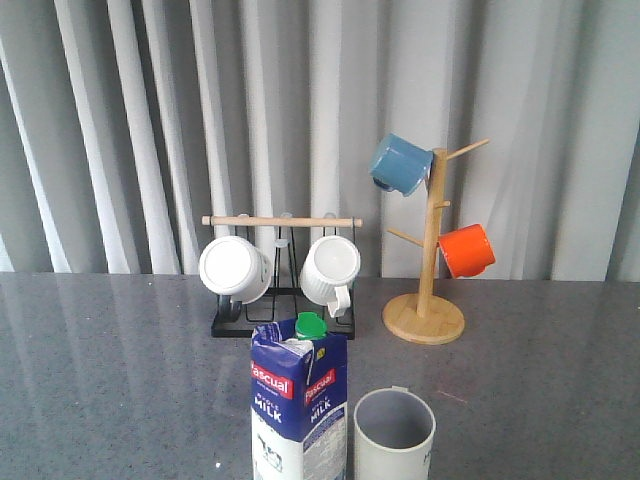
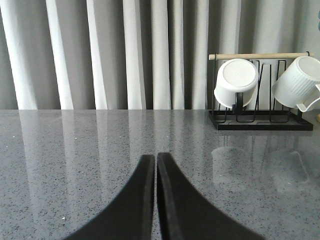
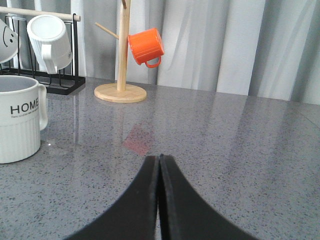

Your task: Place milk next to cup

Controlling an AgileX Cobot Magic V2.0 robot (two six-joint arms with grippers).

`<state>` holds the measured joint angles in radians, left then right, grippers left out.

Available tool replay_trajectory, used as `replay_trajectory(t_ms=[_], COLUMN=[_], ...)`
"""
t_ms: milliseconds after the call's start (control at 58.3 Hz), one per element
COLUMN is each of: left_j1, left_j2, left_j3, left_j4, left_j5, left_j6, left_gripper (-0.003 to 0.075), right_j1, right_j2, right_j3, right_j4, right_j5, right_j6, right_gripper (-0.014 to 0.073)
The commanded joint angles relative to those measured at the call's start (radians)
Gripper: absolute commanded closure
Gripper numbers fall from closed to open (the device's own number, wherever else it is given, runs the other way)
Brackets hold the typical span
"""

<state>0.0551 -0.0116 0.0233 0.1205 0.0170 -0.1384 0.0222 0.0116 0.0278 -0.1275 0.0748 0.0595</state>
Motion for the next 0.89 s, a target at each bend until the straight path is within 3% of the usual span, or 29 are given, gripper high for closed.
replay_trajectory(t_ms=[0,875], left_j1=[0.001,0.001], left_j2=[-0.012,-0.012], left_j3=[-0.027,-0.027], left_j4=[-0.003,-0.003], left_j5=[-0.071,-0.071], left_j6=[-0.004,-0.004], left_gripper=[0.0726,0.0726], right_j1=[-0.008,-0.008], right_j2=[0.012,0.012], right_j3=[0.01,0.01], right_j4=[-0.004,-0.007], right_j5=[-0.069,-0.028], right_j6=[-0.002,-0.002], right_gripper=[0.0598,0.0598])
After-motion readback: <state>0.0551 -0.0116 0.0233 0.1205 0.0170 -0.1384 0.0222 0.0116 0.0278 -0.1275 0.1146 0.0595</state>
